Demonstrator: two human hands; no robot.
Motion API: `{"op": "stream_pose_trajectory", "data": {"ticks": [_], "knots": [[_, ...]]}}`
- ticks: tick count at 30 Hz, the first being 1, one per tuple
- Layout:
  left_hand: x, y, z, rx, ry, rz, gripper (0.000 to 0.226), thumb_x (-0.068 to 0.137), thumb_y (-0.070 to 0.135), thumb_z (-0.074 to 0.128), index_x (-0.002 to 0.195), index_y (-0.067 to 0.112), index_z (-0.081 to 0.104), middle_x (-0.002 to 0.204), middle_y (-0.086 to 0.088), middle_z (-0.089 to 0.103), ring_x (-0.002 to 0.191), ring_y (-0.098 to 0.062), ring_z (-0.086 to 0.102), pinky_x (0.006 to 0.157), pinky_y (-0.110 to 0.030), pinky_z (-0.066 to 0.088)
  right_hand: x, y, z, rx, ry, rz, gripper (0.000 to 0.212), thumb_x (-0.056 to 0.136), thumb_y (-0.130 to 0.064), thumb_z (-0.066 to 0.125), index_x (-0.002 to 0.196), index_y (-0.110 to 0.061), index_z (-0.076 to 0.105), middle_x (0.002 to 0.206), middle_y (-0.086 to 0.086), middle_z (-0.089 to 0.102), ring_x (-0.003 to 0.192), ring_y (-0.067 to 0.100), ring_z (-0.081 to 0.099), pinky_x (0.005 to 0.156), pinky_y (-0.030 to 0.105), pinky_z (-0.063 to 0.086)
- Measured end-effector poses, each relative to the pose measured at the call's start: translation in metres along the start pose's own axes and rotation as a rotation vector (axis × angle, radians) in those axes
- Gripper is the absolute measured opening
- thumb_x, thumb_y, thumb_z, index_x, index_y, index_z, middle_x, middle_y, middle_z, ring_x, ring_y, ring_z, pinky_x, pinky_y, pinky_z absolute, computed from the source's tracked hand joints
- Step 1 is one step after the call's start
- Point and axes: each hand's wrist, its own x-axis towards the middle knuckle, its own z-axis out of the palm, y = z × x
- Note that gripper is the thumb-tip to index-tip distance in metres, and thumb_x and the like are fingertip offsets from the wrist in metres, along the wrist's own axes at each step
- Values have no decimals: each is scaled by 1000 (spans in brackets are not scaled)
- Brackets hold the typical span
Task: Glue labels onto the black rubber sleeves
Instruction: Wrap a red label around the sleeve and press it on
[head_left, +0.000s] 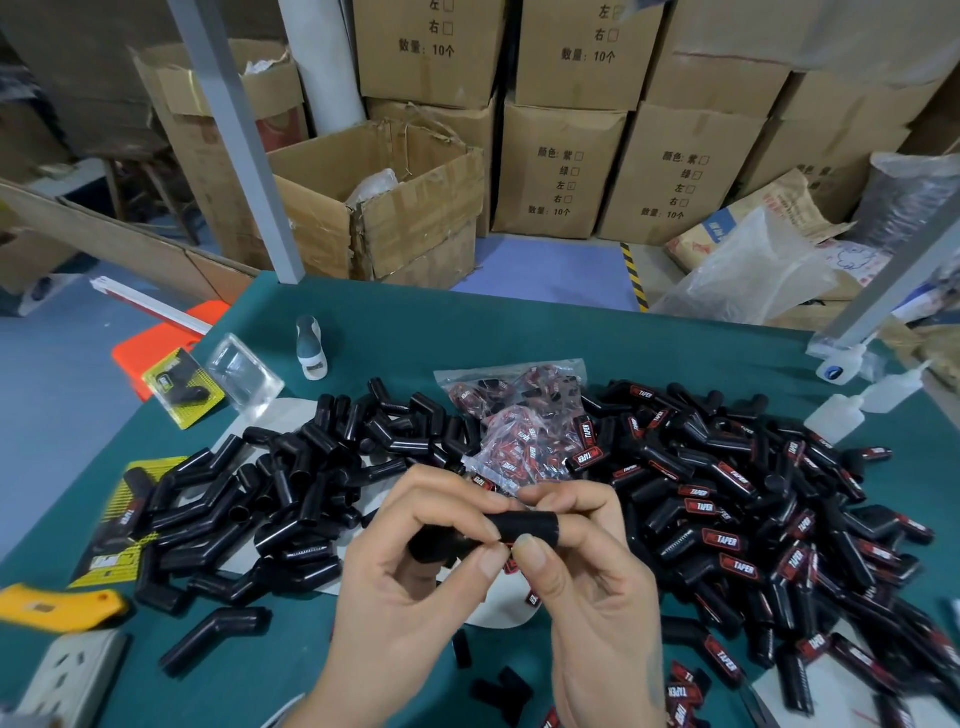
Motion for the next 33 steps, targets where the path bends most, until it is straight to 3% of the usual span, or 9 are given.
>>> {"op": "stream_pose_trajectory", "data": {"ticks": [4, 8, 16, 24, 29, 33], "knots": [[1, 2, 0, 23, -11, 8, 6, 94, 28, 78, 98, 30, 73, 109, 0, 68, 88, -18, 66, 67, -31, 57, 0, -1, 1, 5, 4, -12, 33, 84, -47, 82, 83, -14, 80, 104, -4, 59, 111, 18, 63, 90, 27, 53], [2, 3, 0, 78, -30, 67, 25, 88, 9, 73, 98, 32, 72, 108, 4, 69, 100, -18, 67, 82, -23, 54, 0, -2, 1, 8, 1, -10, 29, 85, -47, 82, 86, -17, 82, 104, -4, 58, 111, 17, 63, 90, 26, 54], [2, 2, 3, 98, -34, 88, 21, 87, 8, 72, 95, 28, 70, 108, 6, 68, 100, -17, 66, 82, -20, 53, -1, 0, 1, -5, 5, -5, 29, 87, -45, 81, 93, -16, 83, 106, -5, 58, 112, 17, 63, 93, 28, 54], [1, 3, 0, 64, -28, 49, 3, 96, 31, 75, 98, 31, 74, 109, 2, 67, 86, -19, 65, 62, -31, 56, -2, -2, 2, -23, 13, -1, 33, 87, -47, 80, 89, -14, 84, 105, -5, 59, 110, 18, 63, 91, 27, 53], [4, 5, -8, 58, -73, 20, 10, 94, 17, 74, 99, 26, 75, 109, -1, 65, 69, -20, 64, 53, -34, 57, 0, -11, 4, -26, -136, 83, 32, 94, -46, 73, 96, -15, 83, 112, -4, 62, 105, 11, 67, 86, 21, 53], [6, 6, -5, 75, -77, 21, 12, 91, 11, 73, 96, 22, 75, 106, 2, 66, 77, -16, 66, 55, -27, 57, -1, -8, 0, -43, -142, 52, 32, 95, -47, 71, 90, -18, 82, 113, -6, 61, 125, 21, 61, 95, 26, 51]]}}
